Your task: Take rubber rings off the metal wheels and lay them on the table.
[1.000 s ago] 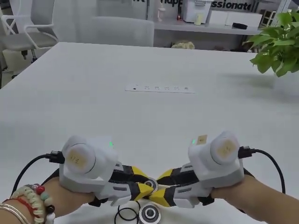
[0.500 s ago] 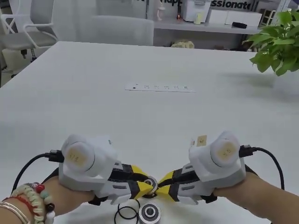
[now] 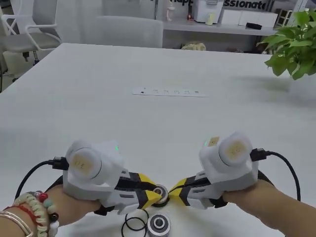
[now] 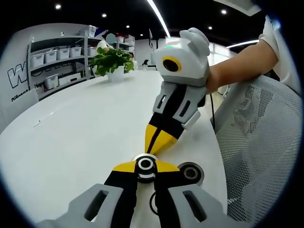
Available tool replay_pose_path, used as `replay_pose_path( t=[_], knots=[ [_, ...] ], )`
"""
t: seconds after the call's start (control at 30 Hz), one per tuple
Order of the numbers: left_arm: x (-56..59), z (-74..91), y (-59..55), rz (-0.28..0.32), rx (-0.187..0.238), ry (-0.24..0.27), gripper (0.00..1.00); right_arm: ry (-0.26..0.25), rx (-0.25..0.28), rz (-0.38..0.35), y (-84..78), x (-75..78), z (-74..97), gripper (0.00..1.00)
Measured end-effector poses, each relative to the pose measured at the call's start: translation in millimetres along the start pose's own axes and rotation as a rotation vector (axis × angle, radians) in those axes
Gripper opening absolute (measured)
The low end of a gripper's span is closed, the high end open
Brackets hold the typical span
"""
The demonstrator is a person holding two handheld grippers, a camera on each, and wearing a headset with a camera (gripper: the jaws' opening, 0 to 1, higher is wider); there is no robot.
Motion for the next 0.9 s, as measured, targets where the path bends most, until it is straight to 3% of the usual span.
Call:
replay_pose_path(
  t=[0.13,0.4,0.57,0.67,0.73,0.9],
  knots=[
    [-0.4,-0.2,0.3,-0.002,0.000,-0.001,0.08,0.000,0.023,-0.163,1.2,3.3,1.6,0.00],
    [-0.4,-0.5,0.7,-0.001,0.003,-0.002,0.08,0.000,0.049,-0.259,5.3,6.0,3.4,0.00],
    [-0.5,-0.4,0.8,-0.001,0.004,-0.002,0.08,-0.003,0.044,-0.239,6.8,4.1,3.3,0.00],
    [-0.8,-0.4,0.9,0.001,0.005,0.001,0.08,0.037,0.078,-0.308,15.7,-2.5,4.7,0.00],
    [-0.8,-0.3,0.9,-0.002,0.004,0.001,0.08,0.007,0.064,-0.246,13.4,-0.2,2.9,0.00],
    [-1.1,-0.2,0.7,-0.002,0.003,0.003,0.08,0.019,0.061,-0.259,15.2,-2.3,3.8,0.00]
  ],
)
Point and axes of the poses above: the centre of the closed fingertips' face, and the gripper's own axes: z roughly backward along the fingers, x roughly to its right, y roughly out of its top, the point moved 1 cm from there along z, roughly backward along the fingers, and after that the axes turned 6 degrees about x, right-handed, at the moved point
